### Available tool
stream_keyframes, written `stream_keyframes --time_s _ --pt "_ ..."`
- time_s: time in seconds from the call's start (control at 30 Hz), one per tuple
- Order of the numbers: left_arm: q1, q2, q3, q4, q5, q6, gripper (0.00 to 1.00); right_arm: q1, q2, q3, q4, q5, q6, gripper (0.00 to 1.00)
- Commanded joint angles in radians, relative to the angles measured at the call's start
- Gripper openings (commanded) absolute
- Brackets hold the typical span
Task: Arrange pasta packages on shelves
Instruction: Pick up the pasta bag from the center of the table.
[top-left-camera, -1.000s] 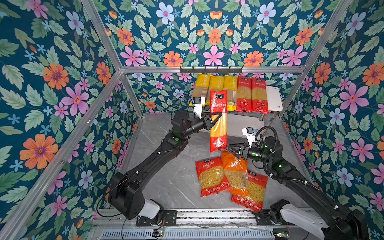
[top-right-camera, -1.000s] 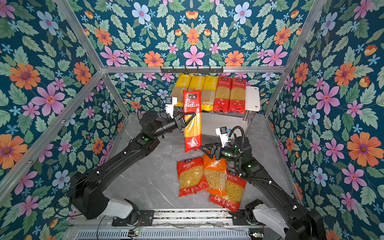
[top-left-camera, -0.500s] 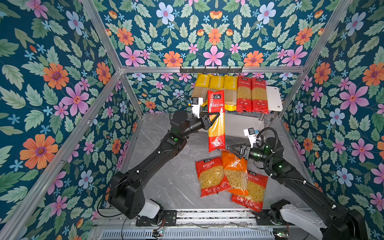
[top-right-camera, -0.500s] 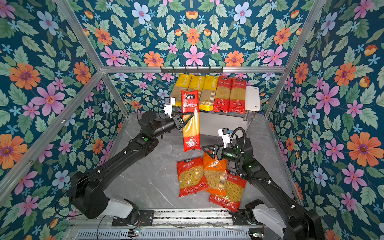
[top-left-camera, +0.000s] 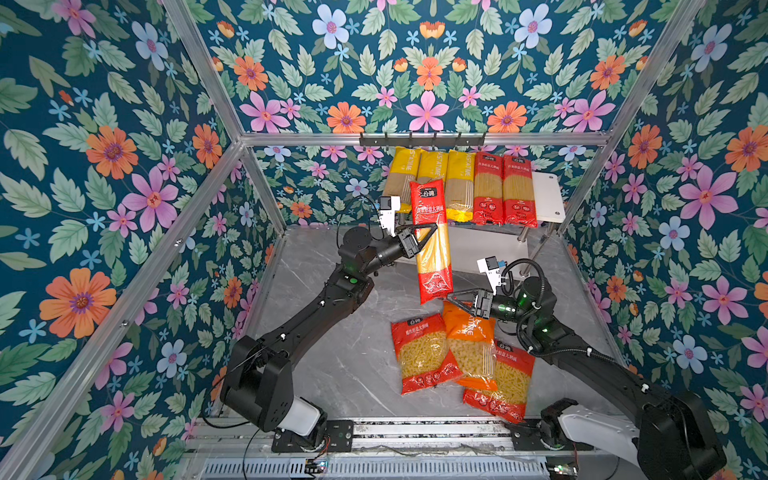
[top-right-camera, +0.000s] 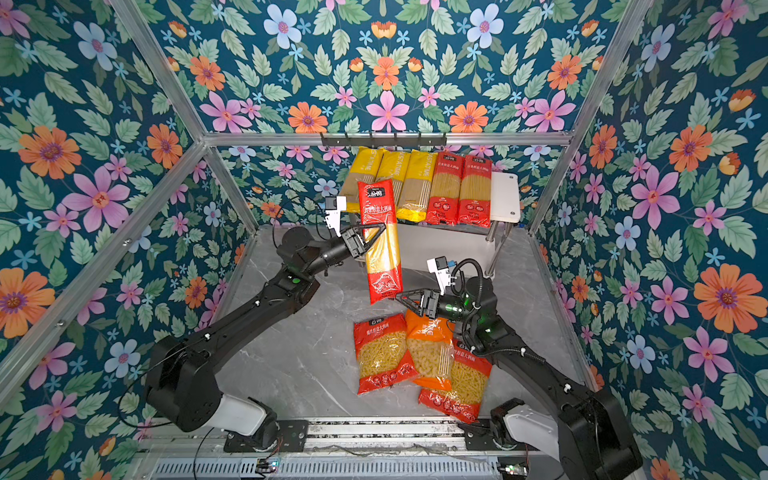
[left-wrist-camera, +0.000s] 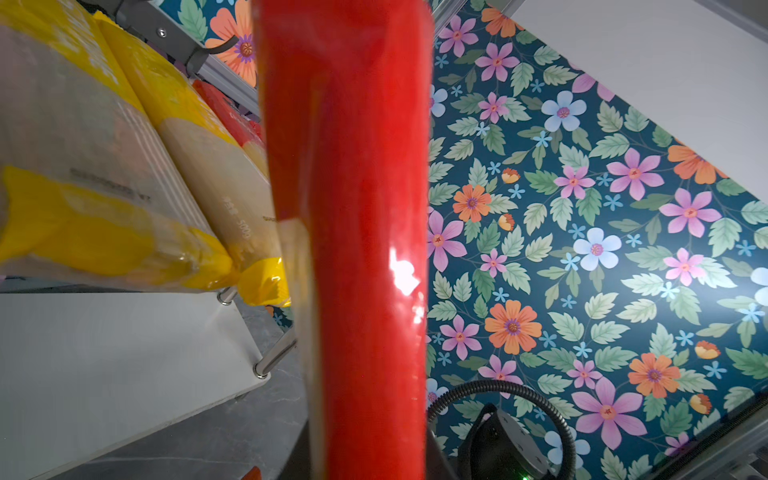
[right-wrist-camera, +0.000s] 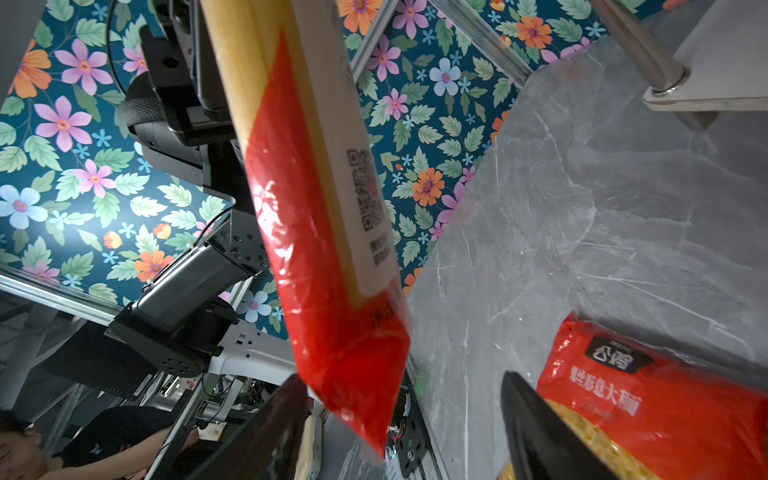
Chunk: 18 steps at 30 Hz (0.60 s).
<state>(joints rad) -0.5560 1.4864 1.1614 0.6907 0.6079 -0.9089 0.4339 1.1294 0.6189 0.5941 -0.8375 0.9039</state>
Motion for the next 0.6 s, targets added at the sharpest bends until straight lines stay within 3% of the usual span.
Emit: stream_keyframes --time_s 0.0,0.1,0.47,0.57 --pt "-0.010 0.006 0.003 0.185 -0.021 -0.058 0.06 0.012 0.012 0.020 0.144 0.005 0.044 0.73" --pt "-0.012 0.018 0.000 0.205 -0.027 -0.074 0.07 0.015 0.020 0.026 0.184 0.008 0.059 0.69" --pt "-0.038 0.055 -0.016 0.290 -0.053 -0.136 0.11 0.030 0.115 0.019 0.411 0.074 0.167 0.35" --pt "-0.039 0.050 -0.027 0.291 -0.055 -0.139 0.12 0.031 0.150 0.037 0.465 0.081 0.200 0.33"
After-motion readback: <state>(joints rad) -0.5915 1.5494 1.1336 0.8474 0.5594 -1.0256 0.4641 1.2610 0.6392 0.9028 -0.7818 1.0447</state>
